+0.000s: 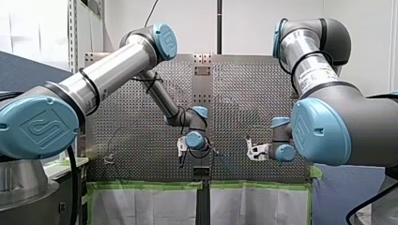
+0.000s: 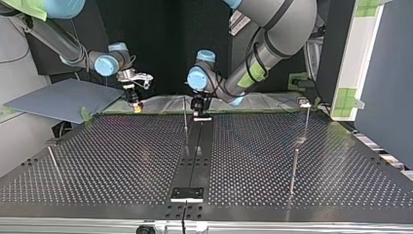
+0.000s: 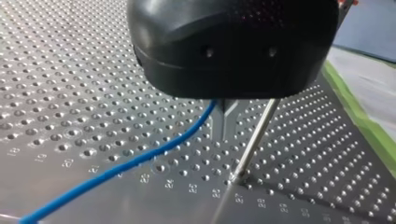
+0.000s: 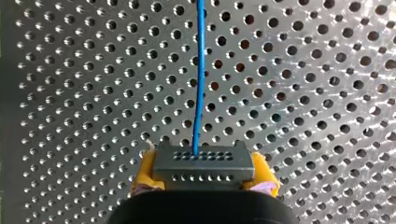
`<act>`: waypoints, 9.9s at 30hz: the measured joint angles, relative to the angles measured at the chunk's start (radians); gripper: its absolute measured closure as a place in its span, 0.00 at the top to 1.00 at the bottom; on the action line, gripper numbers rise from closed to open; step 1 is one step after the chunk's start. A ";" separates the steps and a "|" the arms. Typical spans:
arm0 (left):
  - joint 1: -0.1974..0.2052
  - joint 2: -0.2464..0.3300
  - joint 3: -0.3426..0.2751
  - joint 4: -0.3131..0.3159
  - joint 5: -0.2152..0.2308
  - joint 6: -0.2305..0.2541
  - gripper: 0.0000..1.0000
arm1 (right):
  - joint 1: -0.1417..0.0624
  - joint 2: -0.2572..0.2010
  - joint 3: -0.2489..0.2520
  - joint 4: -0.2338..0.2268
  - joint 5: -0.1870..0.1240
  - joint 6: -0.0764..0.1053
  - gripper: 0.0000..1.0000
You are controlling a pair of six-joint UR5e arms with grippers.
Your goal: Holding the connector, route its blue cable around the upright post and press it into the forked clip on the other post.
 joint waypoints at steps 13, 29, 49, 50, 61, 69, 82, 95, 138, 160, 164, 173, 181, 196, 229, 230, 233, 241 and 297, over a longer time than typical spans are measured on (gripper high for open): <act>0.026 -0.002 0.019 -0.006 0.018 -0.011 0.00 | -0.001 0.000 -0.036 0.005 -0.014 0.025 0.00; 0.055 -0.003 0.035 -0.022 0.046 -0.026 0.00 | -0.002 0.001 -0.055 -0.005 -0.060 0.070 0.00; 0.065 -0.003 0.036 -0.026 0.063 -0.026 0.00 | -0.012 0.001 -0.068 -0.035 -0.055 0.101 0.00; 0.065 -0.003 0.036 -0.026 0.063 -0.026 0.00 | -0.012 0.001 -0.069 -0.035 -0.055 0.102 0.00; 0.066 -0.003 0.036 -0.033 0.063 -0.026 0.07 | -0.012 0.001 -0.073 -0.040 -0.056 0.108 0.00; 0.062 -0.003 0.036 -0.047 0.051 -0.019 0.78 | -0.012 0.001 -0.074 -0.039 -0.056 0.108 0.00; 0.049 -0.002 0.036 -0.139 0.014 0.048 1.00 | -0.009 0.001 -0.074 -0.031 -0.057 0.108 0.00; -0.018 0.002 -0.028 -0.175 -0.008 0.104 1.00 | -0.008 0.002 -0.073 -0.004 -0.056 0.094 0.00; -0.080 0.112 -0.279 -0.018 0.028 0.055 1.00 | 0.020 0.002 0.016 0.079 0.018 -0.091 0.00; -0.078 0.111 -0.279 -0.017 0.027 0.044 1.00 | 0.019 0.002 0.033 0.040 0.007 -0.078 0.00; -0.078 0.111 -0.279 -0.017 0.028 0.042 1.00 | 0.019 0.002 0.033 0.039 0.006 -0.077 0.00; -0.077 0.111 -0.278 -0.017 0.028 0.042 1.00 | 0.019 0.002 0.033 0.036 0.006 -0.075 0.00; -0.077 0.111 -0.279 -0.018 0.027 0.038 1.00 | 0.019 0.002 0.033 0.033 0.004 -0.074 0.00; -0.077 0.112 -0.279 -0.018 0.000 0.037 1.00 | 0.018 0.002 0.033 0.020 -0.003 -0.060 0.00; -0.090 0.111 -0.279 0.019 -0.017 0.046 1.00 | 0.044 -0.001 0.088 0.028 -0.101 -0.171 0.00; -0.090 0.111 -0.279 0.018 -0.015 0.045 1.00 | 0.045 -0.002 0.088 0.028 -0.104 -0.171 0.00; -0.090 0.111 -0.279 0.018 -0.012 0.042 1.00 | 0.045 -0.002 0.088 0.029 -0.111 -0.171 0.00; -0.089 0.108 -0.279 0.018 -0.015 0.038 1.00 | 0.042 -0.003 0.088 0.030 -0.139 -0.171 0.00; -0.042 -0.005 -0.134 0.005 -0.021 0.018 1.00 | 0.041 -0.003 0.088 0.019 -0.171 -0.166 0.00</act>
